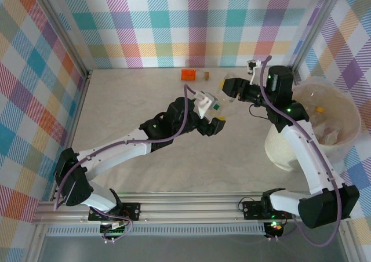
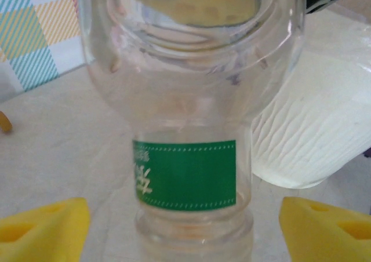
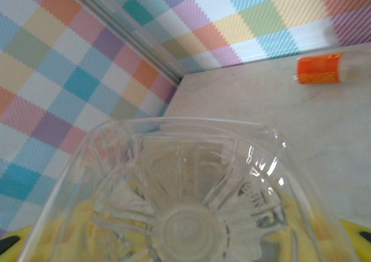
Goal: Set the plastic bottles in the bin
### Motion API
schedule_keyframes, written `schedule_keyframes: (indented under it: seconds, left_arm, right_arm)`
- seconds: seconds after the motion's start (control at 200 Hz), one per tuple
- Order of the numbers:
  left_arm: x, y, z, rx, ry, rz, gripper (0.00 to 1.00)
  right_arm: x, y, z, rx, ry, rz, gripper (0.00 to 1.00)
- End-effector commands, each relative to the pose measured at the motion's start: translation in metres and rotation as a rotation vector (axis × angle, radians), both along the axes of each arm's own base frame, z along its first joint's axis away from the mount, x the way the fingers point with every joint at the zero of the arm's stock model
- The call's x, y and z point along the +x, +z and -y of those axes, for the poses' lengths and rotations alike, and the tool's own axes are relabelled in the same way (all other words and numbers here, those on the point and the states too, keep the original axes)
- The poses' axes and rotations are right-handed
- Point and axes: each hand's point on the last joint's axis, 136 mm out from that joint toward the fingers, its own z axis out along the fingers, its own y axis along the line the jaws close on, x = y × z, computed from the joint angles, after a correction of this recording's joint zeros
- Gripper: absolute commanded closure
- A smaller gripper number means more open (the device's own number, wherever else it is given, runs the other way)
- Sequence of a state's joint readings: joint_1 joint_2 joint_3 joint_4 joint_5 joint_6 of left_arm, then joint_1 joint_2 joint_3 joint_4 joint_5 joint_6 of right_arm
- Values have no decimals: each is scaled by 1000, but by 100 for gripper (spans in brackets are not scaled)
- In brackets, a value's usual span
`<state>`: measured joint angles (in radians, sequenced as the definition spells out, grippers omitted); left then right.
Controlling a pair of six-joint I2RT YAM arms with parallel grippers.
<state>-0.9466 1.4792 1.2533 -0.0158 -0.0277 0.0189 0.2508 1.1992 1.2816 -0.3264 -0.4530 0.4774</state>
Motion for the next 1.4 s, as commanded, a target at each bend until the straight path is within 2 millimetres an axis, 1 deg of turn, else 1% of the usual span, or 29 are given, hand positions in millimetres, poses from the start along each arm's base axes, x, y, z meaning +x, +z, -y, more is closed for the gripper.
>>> schedule_keyframes:
  seconds: [0.0, 0.065, 0.14, 0.22, 0.295, 0.365, 0.445, 0.52, 0.615, 0.65, 0.73, 0.865, 0.915, 0.99, 1.05, 1.12, 1.185, 1.225, 1.315, 1.355, 1.4]
  left_arm:
    - [0, 26, -6, -74, 29, 48, 5]
    - [2, 26, -10, -85, 50, 55, 0]
    - [5, 24, -16, -80, 82, 58, 0]
    - [9, 20, -21, -74, 116, 55, 0]
    - [12, 17, -23, -77, 138, 53, 0]
    - [17, 16, -25, -81, 164, 50, 0]
    - [23, 14, -26, -90, 193, 40, 0]
    - [29, 11, -26, -93, 204, 25, 0]
    - [35, 11, -24, -88, 209, 11, 0]
    - [36, 10, -23, -84, 208, 6, 0]
    - [39, 9, -23, -77, 213, -1, 0]
    - [41, 8, -25, -83, 228, -11, 0]
    - [41, 8, -26, -87, 234, -13, 0]
    - [42, 6, -29, -85, 246, -17, 0]
    - [43, 5, -32, -82, 258, -18, 0]
    - [44, 2, -36, -76, 276, -21, 0]
    - [46, 0, -41, -74, 295, -24, 0]
    - [48, -1, -44, -75, 308, -27, 0]
    - [50, -3, -49, -80, 329, -33, 0]
    - [51, -5, -51, -79, 340, -36, 0]
    - [53, -7, -54, -81, 357, -37, 0]
  right_arm:
    - [-5, 39, 34, -149, -148, 178, 53]
    - [-9, 55, 61, -265, -270, 256, 52]
    - [-19, 78, 95, -397, -415, 356, 53]
    - [-35, 102, 132, -529, -576, 435, 53]
    - [-50, 115, 164, -654, -715, 456, 53]
    - [-57, 115, 192, -823, -813, 409, 52]
    - [-59, 104, 218, -978, -877, 300, 53]
    - [-59, 87, 236, -1038, -889, 176, 53]
    - [-63, 68, 256, -1059, -906, 43, 53]
    - [-63, 61, 259, -1036, -887, -1, 53]
    - [-62, 41, 258, -989, -816, -106, 52]
    - [-60, 2, 263, -1002, -744, -336, 51]
    - [-57, -8, 260, -1000, -708, -380, 50]
    - [-53, -18, 260, -1006, -686, -421, 47]
    - [-51, -23, 261, -1017, -679, -445, 41]
    - [-49, -27, 262, -1021, -674, -467, 30]
    - [-47, -28, 262, -1013, -679, -468, 22]
    - [-46, -26, 262, -1007, -688, -463, 15]
    - [-43, -19, 261, -981, -709, -440, 7]
    - [-42, -15, 259, -964, -712, -423, 0]
    - [-41, -11, 255, -940, -705, -400, 0]
